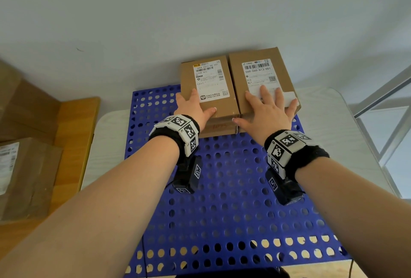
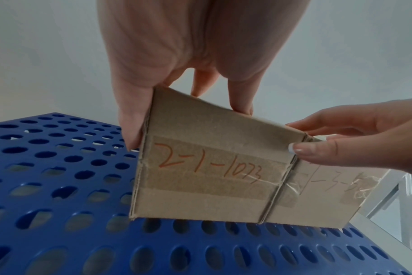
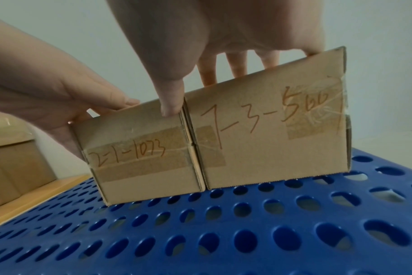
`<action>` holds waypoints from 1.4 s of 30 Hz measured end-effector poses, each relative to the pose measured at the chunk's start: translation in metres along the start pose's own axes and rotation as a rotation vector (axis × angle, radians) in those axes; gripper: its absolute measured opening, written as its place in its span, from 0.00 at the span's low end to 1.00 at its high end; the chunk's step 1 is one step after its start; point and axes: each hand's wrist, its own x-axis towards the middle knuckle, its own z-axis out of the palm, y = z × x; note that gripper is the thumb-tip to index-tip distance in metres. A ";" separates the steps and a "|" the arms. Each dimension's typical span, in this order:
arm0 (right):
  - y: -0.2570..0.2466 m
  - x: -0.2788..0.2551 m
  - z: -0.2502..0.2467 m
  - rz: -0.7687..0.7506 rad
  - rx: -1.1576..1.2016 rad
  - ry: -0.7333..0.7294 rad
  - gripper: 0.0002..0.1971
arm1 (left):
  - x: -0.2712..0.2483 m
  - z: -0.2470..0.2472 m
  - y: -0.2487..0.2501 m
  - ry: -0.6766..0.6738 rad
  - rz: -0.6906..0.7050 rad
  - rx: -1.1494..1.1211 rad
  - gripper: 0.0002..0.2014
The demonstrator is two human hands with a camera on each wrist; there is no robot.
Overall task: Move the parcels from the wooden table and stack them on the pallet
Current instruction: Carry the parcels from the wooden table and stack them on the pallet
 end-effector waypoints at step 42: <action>-0.445 -0.251 0.039 -0.502 0.485 -0.064 0.27 | -0.268 -0.195 -0.404 0.579 0.001 -0.218 0.22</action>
